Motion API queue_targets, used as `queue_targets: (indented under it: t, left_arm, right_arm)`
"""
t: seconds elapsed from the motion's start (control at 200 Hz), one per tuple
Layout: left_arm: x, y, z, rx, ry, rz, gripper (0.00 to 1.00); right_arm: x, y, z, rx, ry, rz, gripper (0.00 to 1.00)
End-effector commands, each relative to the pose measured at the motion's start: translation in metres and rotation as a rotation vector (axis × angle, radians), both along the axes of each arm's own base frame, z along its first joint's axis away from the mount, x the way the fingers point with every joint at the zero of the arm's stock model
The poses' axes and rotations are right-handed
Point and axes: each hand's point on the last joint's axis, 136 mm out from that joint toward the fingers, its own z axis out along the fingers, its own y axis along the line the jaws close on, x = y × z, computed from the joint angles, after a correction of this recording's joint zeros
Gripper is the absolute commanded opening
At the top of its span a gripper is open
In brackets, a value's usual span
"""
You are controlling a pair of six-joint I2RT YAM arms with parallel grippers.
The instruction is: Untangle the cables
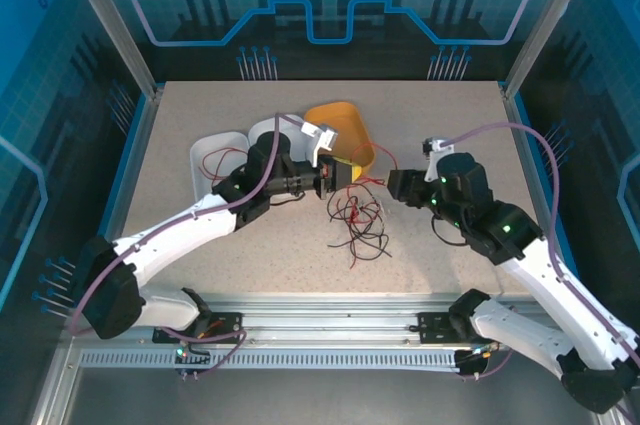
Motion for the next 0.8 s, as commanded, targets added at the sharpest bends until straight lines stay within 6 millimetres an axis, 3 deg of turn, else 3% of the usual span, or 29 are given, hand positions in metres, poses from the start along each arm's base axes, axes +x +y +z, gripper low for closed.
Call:
queue_targets:
  t: [0.0, 0.275, 0.525, 0.635, 0.675, 0.795]
  left_arm:
    - [-0.006, 0.006, 0.017, 0.018, -0.053, 0.002, 0.00]
    - [-0.003, 0.016, 0.027, 0.033, -0.088, 0.063, 0.00]
    - [0.003, 0.044, 0.036, 0.049, -0.121, 0.195, 0.00]
    - [0.007, 0.062, 0.041, 0.061, -0.142, 0.265, 0.00]
    - [0.010, 0.070, 0.040, 0.071, -0.142, 0.294, 0.00]
    - [0.024, 0.101, 0.039, 0.095, -0.117, 0.395, 0.00]
  right_arm:
    - [-0.004, -0.024, -0.014, -0.007, 0.043, -0.097, 0.56]
    - [-0.004, -0.035, -0.037, -0.011, 0.113, -0.142, 0.62]
    - [0.003, -0.027, -0.056, -0.040, 0.170, -0.108, 0.72]
    - [0.006, -0.020, -0.066, -0.048, 0.196, -0.074, 0.83]
    - [0.007, -0.017, -0.068, -0.046, 0.198, -0.065, 1.00]
    - [0.010, -0.019, -0.079, -0.069, 0.221, -0.077, 1.00]
